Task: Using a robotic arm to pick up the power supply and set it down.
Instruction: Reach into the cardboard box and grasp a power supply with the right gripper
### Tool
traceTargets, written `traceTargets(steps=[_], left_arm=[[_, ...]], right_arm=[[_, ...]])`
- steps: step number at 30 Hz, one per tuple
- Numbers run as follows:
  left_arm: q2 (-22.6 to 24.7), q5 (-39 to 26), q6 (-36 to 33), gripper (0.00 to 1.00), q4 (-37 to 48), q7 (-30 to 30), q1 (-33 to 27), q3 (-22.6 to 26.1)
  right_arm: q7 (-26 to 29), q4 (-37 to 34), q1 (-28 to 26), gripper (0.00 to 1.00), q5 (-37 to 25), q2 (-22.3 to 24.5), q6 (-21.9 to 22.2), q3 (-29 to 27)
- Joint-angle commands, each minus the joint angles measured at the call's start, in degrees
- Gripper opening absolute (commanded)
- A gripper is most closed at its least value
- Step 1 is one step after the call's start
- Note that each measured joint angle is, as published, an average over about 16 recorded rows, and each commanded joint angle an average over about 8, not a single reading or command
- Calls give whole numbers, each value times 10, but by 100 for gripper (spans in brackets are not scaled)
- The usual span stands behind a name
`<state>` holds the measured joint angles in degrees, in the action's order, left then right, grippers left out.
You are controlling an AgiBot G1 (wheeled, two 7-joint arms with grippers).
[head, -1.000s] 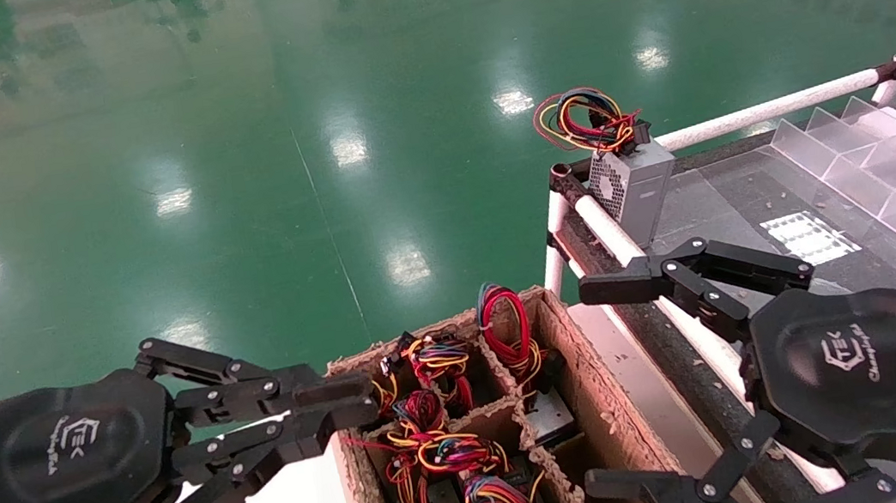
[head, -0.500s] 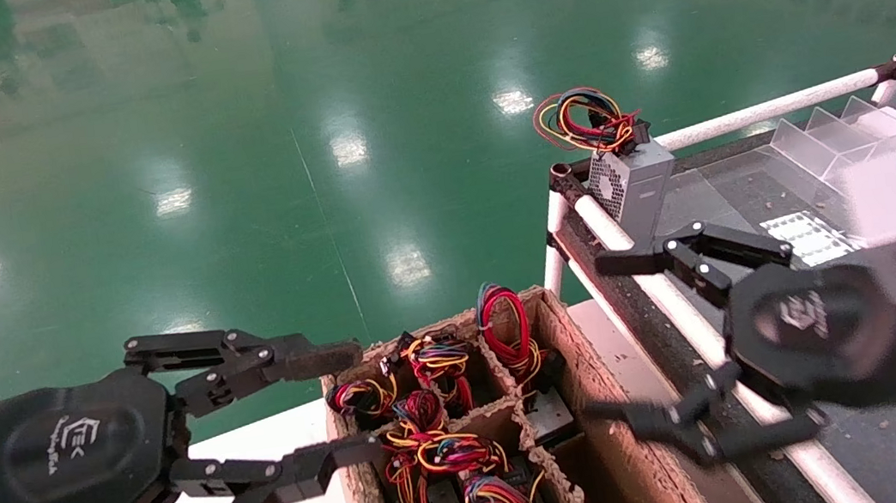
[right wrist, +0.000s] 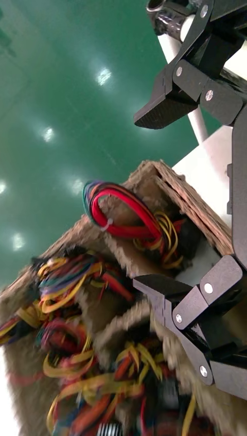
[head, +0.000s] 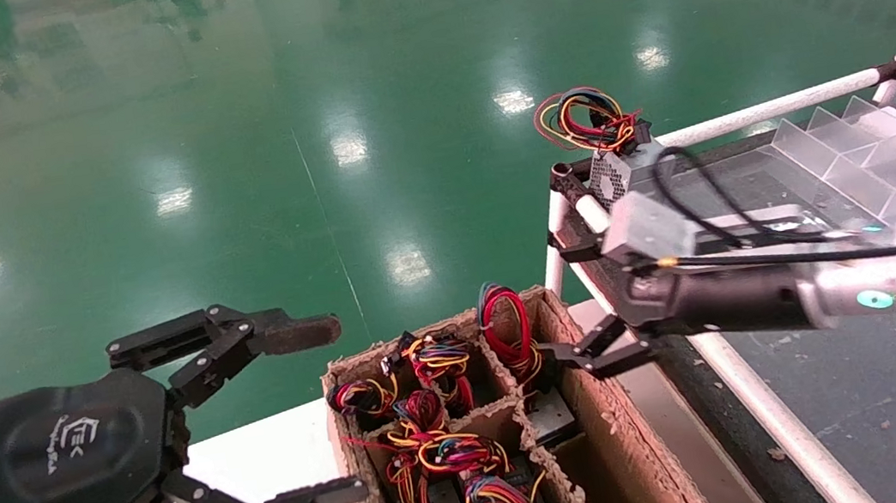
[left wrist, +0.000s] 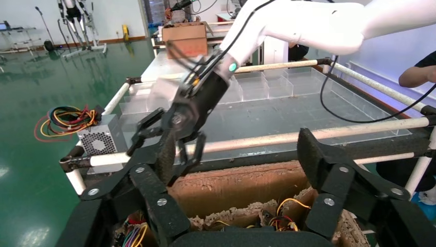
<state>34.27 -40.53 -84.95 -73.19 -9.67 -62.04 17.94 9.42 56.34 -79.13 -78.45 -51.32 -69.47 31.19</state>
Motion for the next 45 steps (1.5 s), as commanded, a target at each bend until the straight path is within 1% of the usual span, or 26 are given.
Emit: traceTargets(steps=[1,6,7,12,25,39,45], left_arm=[[0,0,0,100,0,0,0,0],[0,0,0,100,0,0,0,0],[0,0,0,100,0,0,0,0],[0,0,0,100,0,0,0,0],[0,0,0,100,0,0,0,1],[0,1,0,100,0,0,0,1],[0,1,0,100,0,0,0,1]], right_arm=[[-12,-25,-16,63,-27,-23,8,14],[-58,-73,-30,1,-40,-56,22,20],[-66,-81,-31,0,-42,-61,26,20],[-98,-117,-39,0,-46,-84,41,21],[-150,-178,-52,0,-43,-107,42,20],[-183,-213,-51,0,-30,-116,24,17],[-189,-231,-52,0,-21,-118,9,14]])
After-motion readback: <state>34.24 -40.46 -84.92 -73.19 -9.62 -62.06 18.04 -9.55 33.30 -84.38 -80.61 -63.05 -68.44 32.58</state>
